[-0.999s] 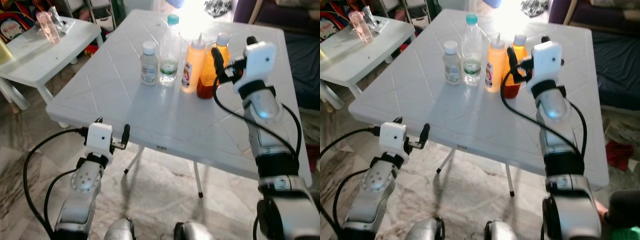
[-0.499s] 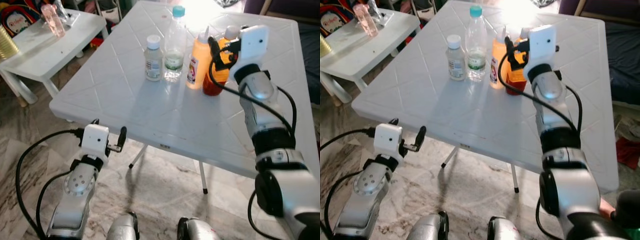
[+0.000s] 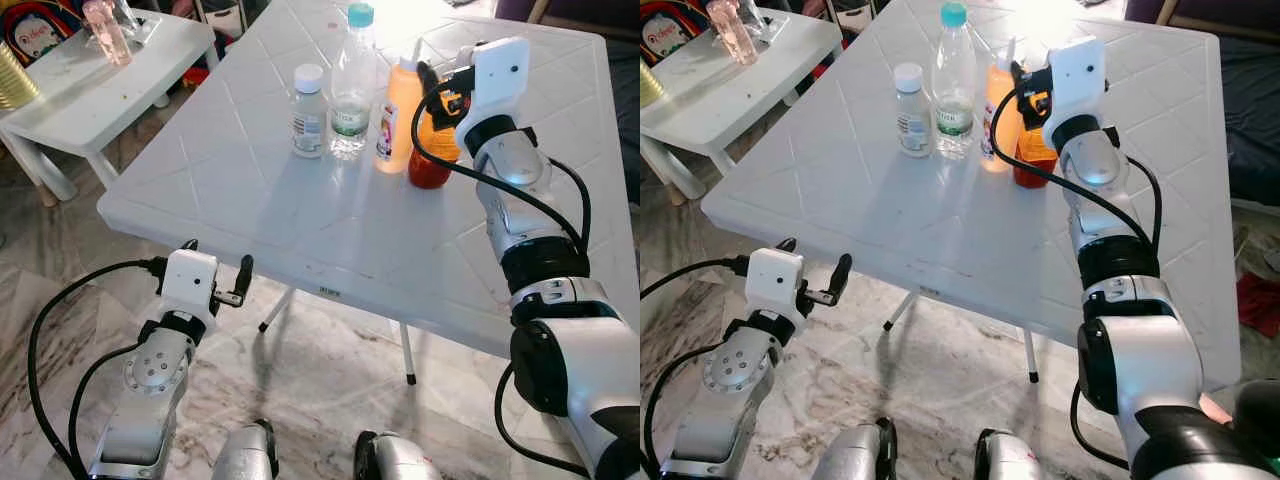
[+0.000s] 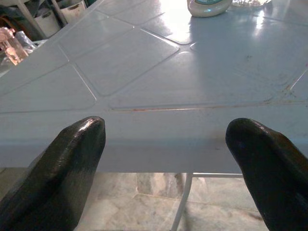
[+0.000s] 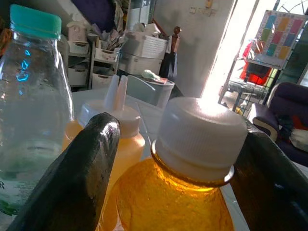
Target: Restocking fridge
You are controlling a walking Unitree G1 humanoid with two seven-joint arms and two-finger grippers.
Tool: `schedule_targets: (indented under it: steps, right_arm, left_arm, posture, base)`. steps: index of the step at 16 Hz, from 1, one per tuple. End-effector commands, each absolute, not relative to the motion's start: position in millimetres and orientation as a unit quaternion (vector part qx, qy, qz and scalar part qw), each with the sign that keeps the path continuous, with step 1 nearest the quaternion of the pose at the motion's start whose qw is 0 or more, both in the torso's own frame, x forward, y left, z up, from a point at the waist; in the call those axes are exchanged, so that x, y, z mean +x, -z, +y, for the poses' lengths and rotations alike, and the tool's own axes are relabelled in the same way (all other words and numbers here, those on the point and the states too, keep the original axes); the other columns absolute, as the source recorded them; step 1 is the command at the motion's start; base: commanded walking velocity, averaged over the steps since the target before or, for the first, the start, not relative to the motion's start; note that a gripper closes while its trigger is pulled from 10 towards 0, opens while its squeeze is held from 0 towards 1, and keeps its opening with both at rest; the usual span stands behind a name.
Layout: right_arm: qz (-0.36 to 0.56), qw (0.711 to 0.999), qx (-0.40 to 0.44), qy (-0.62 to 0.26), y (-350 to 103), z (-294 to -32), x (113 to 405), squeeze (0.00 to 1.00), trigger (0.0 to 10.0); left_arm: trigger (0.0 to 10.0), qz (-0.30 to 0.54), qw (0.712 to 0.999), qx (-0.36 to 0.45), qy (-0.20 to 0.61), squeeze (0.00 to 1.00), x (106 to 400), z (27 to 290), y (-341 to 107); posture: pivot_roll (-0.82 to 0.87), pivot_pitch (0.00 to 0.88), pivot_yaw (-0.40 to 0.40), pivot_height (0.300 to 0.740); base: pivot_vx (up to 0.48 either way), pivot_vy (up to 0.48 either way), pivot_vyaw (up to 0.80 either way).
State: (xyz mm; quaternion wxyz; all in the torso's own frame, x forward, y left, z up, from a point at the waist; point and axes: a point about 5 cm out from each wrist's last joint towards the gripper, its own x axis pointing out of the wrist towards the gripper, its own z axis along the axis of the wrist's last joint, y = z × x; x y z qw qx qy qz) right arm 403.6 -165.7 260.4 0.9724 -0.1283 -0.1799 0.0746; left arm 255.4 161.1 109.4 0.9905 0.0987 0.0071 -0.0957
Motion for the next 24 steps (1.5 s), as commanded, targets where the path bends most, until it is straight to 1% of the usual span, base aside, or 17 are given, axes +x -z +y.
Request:
schedule_targets:
  steps: [1, 6, 14, 20, 24]
  right_arm:
    - [-0.189, 0.970, -0.132, -0.073, -266.6, -163.2, 404.9, 0.00, 0.0]
    - [-0.193, 0.969, -0.138, -0.066, -267.7, -166.4, 405.1, 0.00, 0.0]
    - [-0.200, 0.967, -0.145, -0.068, -268.6, -162.4, 401.1, 0.00, 0.0]
    - [-0.187, 0.970, -0.141, -0.068, -258.2, -165.6, 387.6, 0.00, 0.0]
    - [-0.194, 0.972, -0.122, -0.059, -250.2, -165.2, 369.8, 0.00, 0.0]
  left_arm:
    - [10.0, 0.009, 0.990, 0.107, 0.094, 0.00, 254.1, 163.4, -110.7]
    - [10.0, 0.010, 0.990, 0.103, 0.096, 0.00, 254.8, 159.4, -109.7]
    - [10.0, 0.009, 0.991, 0.101, 0.092, 0.00, 256.2, 157.8, -108.9]
    - [10.0, 0.009, 0.991, 0.097, 0.096, 0.00, 259.2, 152.6, -106.5]
    - [10.0, 0.014, 0.991, 0.097, 0.094, 0.00, 261.9, 150.9, -102.1]
  posture:
    - [0.20, 0.200, 0.047, 0.740]
    - [0.19, 0.195, 0.038, 0.740]
    - [0.18, 0.186, 0.028, 0.740]
    - [0.16, 0.172, 0.026, 0.740]
    - [0.14, 0.150, 0.008, 0.740]
  base:
    - [0.000, 0.000, 0.00]
    - [0.000, 0.000, 0.00]
    - [0.000, 0.000, 0.00]
    - [0.000, 0.000, 0.00]
    - [0.000, 0.000, 0.00]
